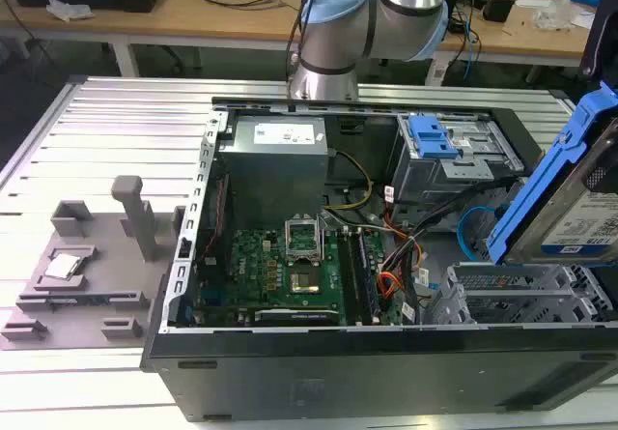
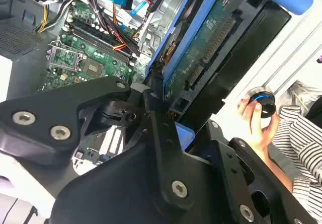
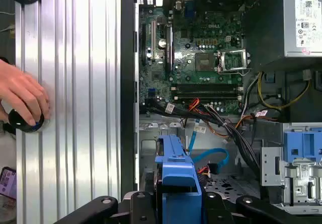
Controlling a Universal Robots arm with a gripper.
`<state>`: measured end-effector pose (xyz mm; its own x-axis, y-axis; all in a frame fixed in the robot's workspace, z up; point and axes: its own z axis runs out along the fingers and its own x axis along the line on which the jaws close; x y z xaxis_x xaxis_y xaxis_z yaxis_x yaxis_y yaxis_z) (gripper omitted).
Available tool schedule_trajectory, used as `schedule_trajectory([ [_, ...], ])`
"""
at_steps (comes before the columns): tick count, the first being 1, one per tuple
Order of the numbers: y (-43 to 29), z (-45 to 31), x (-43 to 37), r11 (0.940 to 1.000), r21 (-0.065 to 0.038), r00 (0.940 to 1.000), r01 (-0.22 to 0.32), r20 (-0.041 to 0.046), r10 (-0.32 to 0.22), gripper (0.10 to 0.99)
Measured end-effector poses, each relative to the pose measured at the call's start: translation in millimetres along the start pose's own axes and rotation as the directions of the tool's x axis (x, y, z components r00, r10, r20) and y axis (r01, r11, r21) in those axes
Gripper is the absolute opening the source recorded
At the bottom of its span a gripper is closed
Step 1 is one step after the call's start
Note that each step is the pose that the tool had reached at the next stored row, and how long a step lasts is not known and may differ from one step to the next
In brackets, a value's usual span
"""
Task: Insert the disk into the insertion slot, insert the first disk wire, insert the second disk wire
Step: 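Insert the disk into the insertion slot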
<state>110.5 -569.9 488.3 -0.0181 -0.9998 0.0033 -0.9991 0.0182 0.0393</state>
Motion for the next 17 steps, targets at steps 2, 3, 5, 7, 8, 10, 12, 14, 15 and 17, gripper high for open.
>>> schedule_trajectory([
  [2,0.5,2.8,0.0,1.0000,0.000,1.0000,0.000,0.0000,0.000,0.365],
  [3,0.5,6.4,0.0,1.0000,0.000,1.0000,0.000,0.0002,0.000,0.365],
  [5,0.5,9.7,0.0,1.0000,0.000,1.0000,0.000,0.0001,0.000,0.365],
  [7,0.5,11.4,-0.1,1.0000,0.000,1.0000,0.000,0.0000,0.000,0.365],
  [8,0.5,12.1,-0.1,1.0000,0.000,1.0000,0.000,0.0000,0.000,0.365],
  [10,0.4,13.3,-0.1,1.0000,0.000,1.0000,0.000,-0.0001,0.000,0.365],
  [12,0.4,14.4,-0.1,1.0000,0.000,1.0000,0.000,0.0000,0.000,0.365],
  [14,0.3,16.7,-0.1,1.0000,0.000,1.0000,0.000,0.0000,0.000,0.365],
  [15,0.2,17.9,-0.1,1.0000,0.000,1.0000,0.000,0.0000,0.000,0.365],
  [17,0.1,20.6,-0.1,1.0000,0.000,1.0000,0.000,0.0000,0.000,0.365],
])
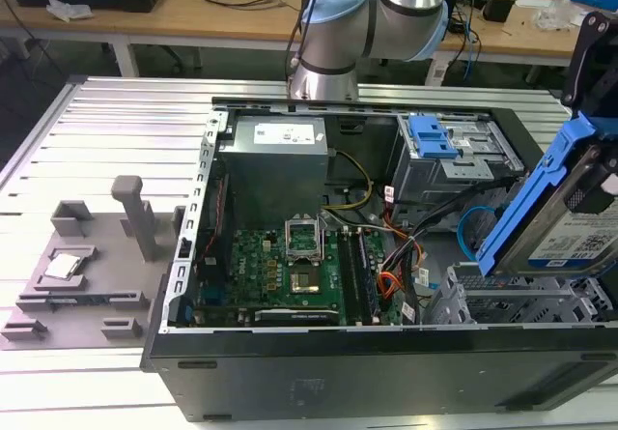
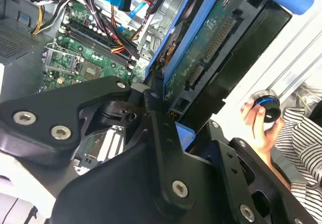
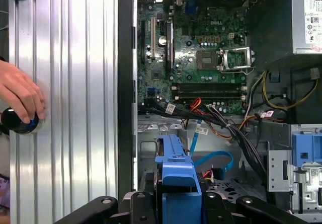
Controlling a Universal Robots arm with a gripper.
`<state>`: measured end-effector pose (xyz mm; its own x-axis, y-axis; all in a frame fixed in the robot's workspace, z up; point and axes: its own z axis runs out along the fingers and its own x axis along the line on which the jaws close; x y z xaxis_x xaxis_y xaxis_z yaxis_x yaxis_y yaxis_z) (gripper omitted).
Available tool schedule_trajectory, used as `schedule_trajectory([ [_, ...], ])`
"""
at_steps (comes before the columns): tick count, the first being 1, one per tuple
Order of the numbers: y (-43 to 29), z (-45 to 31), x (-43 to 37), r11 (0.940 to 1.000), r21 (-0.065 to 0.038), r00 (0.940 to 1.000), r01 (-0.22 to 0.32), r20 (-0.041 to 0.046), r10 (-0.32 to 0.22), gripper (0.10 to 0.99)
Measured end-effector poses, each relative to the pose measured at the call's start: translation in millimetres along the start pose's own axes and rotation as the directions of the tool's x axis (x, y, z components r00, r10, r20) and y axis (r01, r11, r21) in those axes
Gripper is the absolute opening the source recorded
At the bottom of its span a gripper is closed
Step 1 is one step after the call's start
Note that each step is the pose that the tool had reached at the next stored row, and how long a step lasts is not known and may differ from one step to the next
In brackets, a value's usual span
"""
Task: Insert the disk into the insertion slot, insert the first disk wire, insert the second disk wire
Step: 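Insert the disk into the insertion slot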
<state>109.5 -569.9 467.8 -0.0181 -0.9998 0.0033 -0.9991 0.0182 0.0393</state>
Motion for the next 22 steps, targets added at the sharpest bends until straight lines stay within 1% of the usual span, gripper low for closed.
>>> schedule_trajectory([
  [7,-0.2,5.8,0.0,1.0000,0.000,1.0000,0.000,0.0000,0.000,0.365],
  [15,-0.6,14.7,-0.6,1.0000,0.000,1.0000,0.000,0.0002,0.000,0.365],
  [17,-0.6,17.3,-3.0,1.0000,0.000,1.0000,0.000,0.0000,0.000,0.365],
  [19,-0.5,21.3,-8.0,1.0000,0.000,1.0000,0.000,0.0001,0.000,0.365],
  [22,-0.6,26.0,-12.8,1.0000,0.000,1.0000,0.000,0.0000,0.000,0.365],
])
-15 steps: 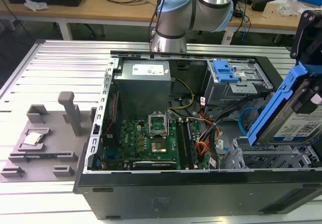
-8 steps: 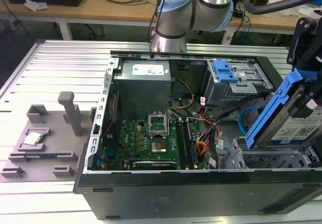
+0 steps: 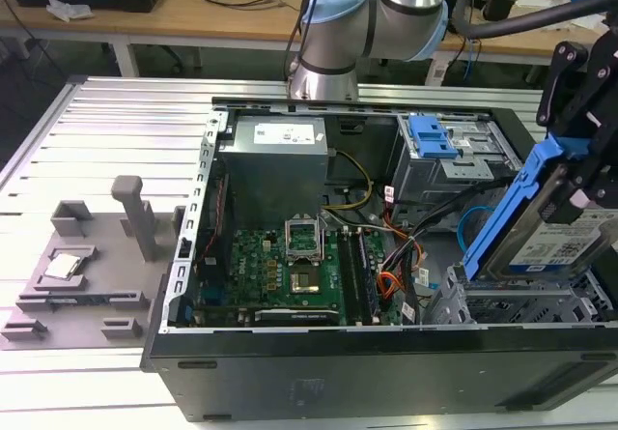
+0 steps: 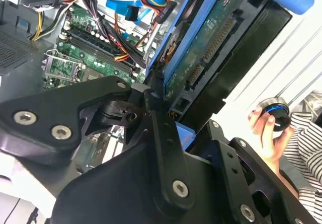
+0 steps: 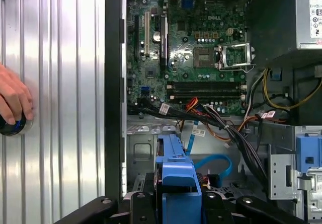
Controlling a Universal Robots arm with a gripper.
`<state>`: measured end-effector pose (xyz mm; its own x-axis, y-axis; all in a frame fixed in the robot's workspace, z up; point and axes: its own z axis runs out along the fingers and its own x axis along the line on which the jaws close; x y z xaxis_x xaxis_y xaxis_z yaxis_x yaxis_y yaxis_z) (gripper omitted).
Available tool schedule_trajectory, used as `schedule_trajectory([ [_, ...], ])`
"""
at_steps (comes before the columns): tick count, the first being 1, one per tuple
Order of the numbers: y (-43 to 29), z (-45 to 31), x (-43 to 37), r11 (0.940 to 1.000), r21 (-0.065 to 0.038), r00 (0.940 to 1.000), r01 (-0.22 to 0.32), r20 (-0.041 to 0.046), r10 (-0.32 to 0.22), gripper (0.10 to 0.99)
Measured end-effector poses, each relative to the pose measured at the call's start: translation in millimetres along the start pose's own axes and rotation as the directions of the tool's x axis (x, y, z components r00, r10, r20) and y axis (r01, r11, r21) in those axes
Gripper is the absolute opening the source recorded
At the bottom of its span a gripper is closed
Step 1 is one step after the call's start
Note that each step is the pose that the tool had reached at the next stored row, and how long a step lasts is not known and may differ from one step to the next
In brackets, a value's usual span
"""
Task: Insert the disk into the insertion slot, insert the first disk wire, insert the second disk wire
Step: 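Insert the disk into the insertion slot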
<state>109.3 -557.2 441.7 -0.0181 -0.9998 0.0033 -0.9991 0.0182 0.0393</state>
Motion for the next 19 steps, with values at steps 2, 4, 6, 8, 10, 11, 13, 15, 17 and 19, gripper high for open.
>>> schedule_trajectory([
  [2,-0.1,3.7,-0.5,1.0000,0.000,1.0000,0.000,0.0000,0.000,0.365],
  [4,-0.3,8.0,-0.6,1.0000,0.000,1.0000,0.000,0.0000,0.000,0.365],
  [6,-0.4,10.1,-0.6,1.0000,0.000,1.0000,0.000,-0.0001,0.000,0.365],
  [8,-0.6,16.3,-0.6,1.0000,0.000,1.0000,0.000,0.0000,0.000,0.365],
  [10,-0.8,20.4,-0.6,1.0000,0.000,1.0000,0.000,0.0000,0.000,0.365],
  [11,-0.9,22.6,-0.6,1.0000,0.000,1.0000,0.000,0.0000,0.000,0.365],
  [13,-1.2,30.2,-0.6,1.0000,0.000,1.0000,0.000,0.0001,0.000,0.365],
  [15,-1.4,35.6,-0.6,1.0000,0.000,1.0000,0.000,-0.0001,0.000,0.365],
  [17,-1.6,40.4,-0.7,1.0000,0.000,1.0000,0.000,0.0000,0.000,0.365],
  [19,-1.8,47.3,-0.7,1.0000,0.000,1.0000,0.000,0.0000,0.000,0.365],
])
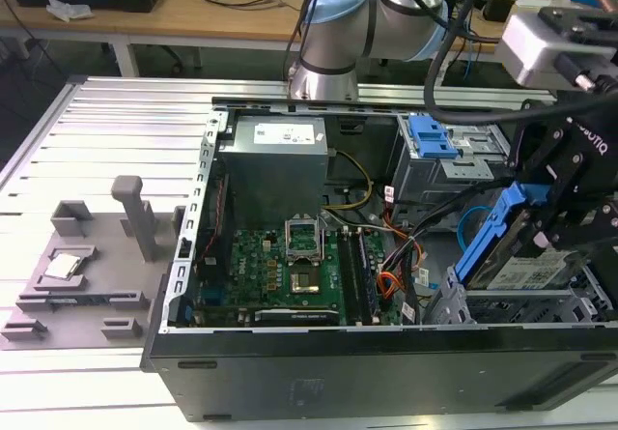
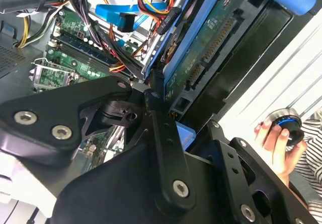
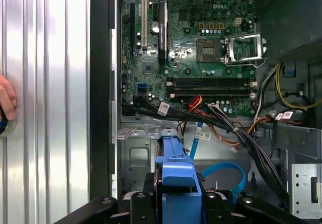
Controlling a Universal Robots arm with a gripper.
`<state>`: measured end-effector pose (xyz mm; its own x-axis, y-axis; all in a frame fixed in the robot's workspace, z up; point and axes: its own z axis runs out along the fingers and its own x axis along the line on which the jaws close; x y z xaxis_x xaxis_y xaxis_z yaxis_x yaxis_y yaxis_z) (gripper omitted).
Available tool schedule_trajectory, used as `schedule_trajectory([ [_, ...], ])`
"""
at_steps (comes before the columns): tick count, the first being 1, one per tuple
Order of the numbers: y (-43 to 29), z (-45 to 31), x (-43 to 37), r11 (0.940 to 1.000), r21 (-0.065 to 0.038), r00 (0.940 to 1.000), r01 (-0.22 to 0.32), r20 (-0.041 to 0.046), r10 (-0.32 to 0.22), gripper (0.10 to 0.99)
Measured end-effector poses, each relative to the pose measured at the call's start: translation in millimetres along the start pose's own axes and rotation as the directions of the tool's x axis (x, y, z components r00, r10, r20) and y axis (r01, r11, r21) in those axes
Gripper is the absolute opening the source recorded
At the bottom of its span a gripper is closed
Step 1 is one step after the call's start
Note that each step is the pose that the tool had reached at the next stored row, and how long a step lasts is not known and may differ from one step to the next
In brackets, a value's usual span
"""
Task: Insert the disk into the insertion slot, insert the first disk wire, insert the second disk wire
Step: 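Insert the disk into the insertion slot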
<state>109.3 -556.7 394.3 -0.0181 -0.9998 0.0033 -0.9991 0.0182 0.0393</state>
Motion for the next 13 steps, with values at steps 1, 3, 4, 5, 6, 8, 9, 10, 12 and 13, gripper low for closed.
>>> schedule_trajectory([
  [1,-0.1,1.9,0.0,1.0000,0.000,1.0000,0.000,-0.0001,0.000,0.365],
  [3,-0.2,4.8,0.0,1.0000,0.000,1.0000,0.000,-0.0002,0.000,0.365],
  [4,-0.2,4.9,0.0,1.0000,0.000,1.0000,0.000,-0.0004,0.000,0.365],
  [5,-0.2,4.9,0.0,1.0000,0.000,1.0000,0.000,-0.0003,0.000,0.365],
  [6,-0.2,5.1,0.0,1.0000,0.000,1.0000,0.000,0.0000,0.000,0.365],
  [8,-0.2,5.1,0.0,1.0000,0.000,1.0000,0.000,0.0000,0.000,0.365],
  [9,-0.2,5.1,0.0,1.0000,0.000,1.0000,0.000,0.0000,0.000,0.365],
  [10,-0.2,5.1,0.0,1.0000,0.000,1.0000,0.000,-0.0001,0.000,0.365],
  [12,-0.2,5.2,0.0,1.0000,0.000,1.0000,0.000,-0.0001,0.000,0.373],
  [13,-0.2,5.1,0.0,1.0000,0.000,1.0000,0.000,-0.0001,0.000,0.373],
])
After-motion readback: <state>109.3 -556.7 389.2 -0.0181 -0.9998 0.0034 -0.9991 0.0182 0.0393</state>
